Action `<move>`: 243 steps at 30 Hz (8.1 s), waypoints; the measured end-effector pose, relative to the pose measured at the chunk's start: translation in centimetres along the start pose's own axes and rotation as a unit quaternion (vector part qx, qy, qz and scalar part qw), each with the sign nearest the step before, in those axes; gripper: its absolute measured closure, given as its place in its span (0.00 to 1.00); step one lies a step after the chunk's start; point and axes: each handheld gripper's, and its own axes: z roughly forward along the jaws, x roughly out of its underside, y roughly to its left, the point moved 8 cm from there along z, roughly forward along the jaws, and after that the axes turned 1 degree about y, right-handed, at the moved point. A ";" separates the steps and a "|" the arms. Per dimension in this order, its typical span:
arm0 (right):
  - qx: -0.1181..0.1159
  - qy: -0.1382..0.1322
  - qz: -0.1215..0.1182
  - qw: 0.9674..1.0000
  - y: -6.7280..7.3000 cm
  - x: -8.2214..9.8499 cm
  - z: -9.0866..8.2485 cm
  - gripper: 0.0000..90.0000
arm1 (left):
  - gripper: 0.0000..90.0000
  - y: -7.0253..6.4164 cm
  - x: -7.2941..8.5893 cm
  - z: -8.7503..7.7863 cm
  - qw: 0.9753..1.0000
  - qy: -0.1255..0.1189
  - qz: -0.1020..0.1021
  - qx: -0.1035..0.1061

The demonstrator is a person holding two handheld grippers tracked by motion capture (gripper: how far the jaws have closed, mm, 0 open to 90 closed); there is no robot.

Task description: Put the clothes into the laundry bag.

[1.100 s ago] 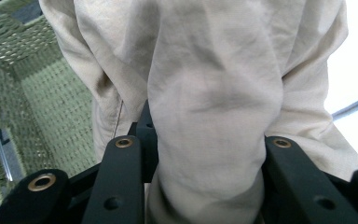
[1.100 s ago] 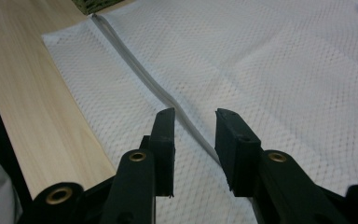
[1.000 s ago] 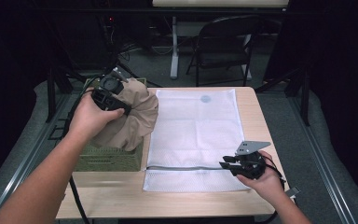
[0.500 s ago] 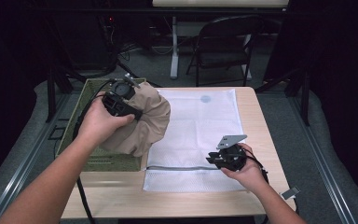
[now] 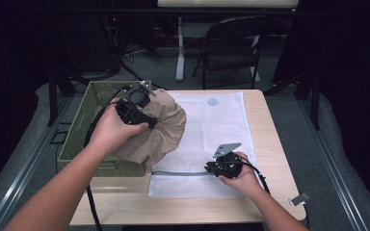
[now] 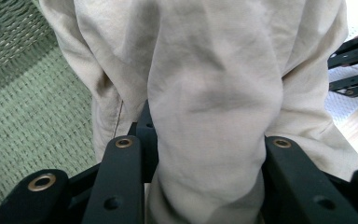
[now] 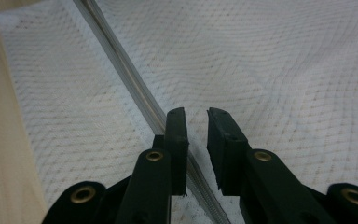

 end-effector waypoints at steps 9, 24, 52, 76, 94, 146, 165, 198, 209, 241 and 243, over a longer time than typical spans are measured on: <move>0.004 0.008 -0.008 1.000 0.1 0.6 0.8 0.84 | 0.71 -0.6 0.1 0.4 1.000 0.004 0.008 0.003; 0.009 0.020 -0.022 1.000 0.0 1.3 1.7 0.83 | 0.71 -1.1 0.4 0.9 1.000 0.008 0.014 0.006; 0.013 0.021 -0.021 0.999 -0.3 0.2 1.2 0.98 | 0.71 -3.0 1.9 1.2 0.999 0.008 0.033 0.023; 0.031 0.008 -0.018 0.999 -3.5 -4.8 -0.6 0.99 | 0.71 -3.6 3.3 1.6 0.999 -0.001 0.031 0.035; 0.046 -0.015 -0.001 0.999 -5.3 -7.8 -1.6 0.99 | 0.71 -5.2 3.5 2.5 0.998 -0.004 0.043 0.055; 0.054 -0.028 0.012 0.998 -6.7 -9.2 -0.9 0.99 | 0.71 -12.2 5.4 10.2 0.989 0.030 0.087 0.118; 0.049 -0.047 -0.005 0.998 -5.4 -9.7 -2.0 0.99 | 0.71 -13.2 6.3 13.8 0.988 0.044 0.065 0.131; 0.045 -0.085 -0.052 0.994 -1.8 -10.2 -6.0 0.99 | 0.71 -12.9 6.3 15.2 0.991 0.039 0.041 0.121; 0.039 -0.092 -0.056 0.993 -1.2 -10.4 -6.0 0.99 | 0.71 -12.1 4.1 15.5 0.992 0.044 0.027 0.113; 0.039 -0.099 -0.062 0.992 -0.6 -10.3 -6.6 0.99 | 0.70 -10.1 0.9 17.9 0.996 0.013 -0.030 0.079; 0.039 -0.096 -0.063 0.993 -0.7 -10.3 -6.5 0.99 | 0.70 -10.1 1.0 18.2 0.997 0.009 -0.026 0.077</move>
